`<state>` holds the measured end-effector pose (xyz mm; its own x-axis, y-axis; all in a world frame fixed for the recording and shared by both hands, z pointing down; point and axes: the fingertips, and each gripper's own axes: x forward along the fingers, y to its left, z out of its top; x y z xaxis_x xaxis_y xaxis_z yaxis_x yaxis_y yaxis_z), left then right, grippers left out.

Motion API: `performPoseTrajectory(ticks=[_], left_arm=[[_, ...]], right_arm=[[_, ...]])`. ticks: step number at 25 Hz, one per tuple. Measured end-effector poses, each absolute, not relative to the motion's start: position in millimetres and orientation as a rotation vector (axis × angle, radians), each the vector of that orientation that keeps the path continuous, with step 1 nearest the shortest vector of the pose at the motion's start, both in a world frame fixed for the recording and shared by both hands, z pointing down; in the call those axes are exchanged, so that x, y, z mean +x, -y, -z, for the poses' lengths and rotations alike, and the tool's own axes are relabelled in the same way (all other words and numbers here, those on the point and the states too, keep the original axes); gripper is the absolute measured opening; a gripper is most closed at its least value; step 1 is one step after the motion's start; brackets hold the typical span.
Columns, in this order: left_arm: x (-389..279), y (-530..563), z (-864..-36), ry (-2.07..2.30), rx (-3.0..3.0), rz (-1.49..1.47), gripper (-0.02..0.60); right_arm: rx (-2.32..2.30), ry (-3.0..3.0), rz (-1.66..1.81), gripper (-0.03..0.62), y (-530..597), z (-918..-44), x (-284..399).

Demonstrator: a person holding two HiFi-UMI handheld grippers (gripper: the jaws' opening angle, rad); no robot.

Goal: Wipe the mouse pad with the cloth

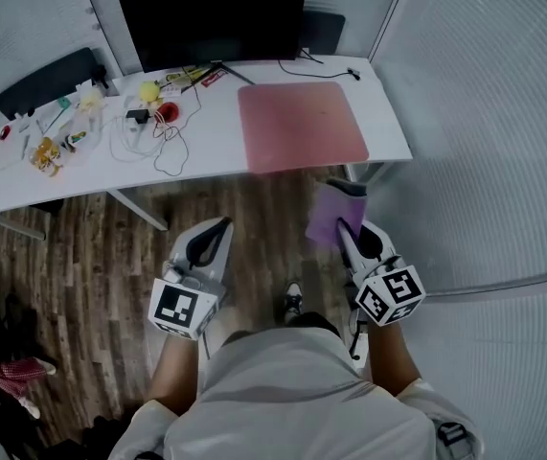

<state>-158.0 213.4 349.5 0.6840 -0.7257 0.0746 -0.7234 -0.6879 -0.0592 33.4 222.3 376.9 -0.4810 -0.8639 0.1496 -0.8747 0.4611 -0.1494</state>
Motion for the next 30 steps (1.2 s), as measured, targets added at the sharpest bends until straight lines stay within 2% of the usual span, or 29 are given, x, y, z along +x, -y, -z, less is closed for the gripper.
performPoseTrajectory(ticks=[15,24,30], left_arm=[[-67,-70,-362,-1.349,-2.823,0.214,0.002],[-89,24,-385,-1.324,-2.878,0.196,0.002],[-147,116,-381,-1.271,-2.899,0.151,0.002]], right_arm=[[1.488,2.711,-0.388,0.048,-49,-396,132],[1.478,2.667,-0.453,0.048,38,-428,102],[1.518,2.618,-0.45,0.048,117,-421,43]])
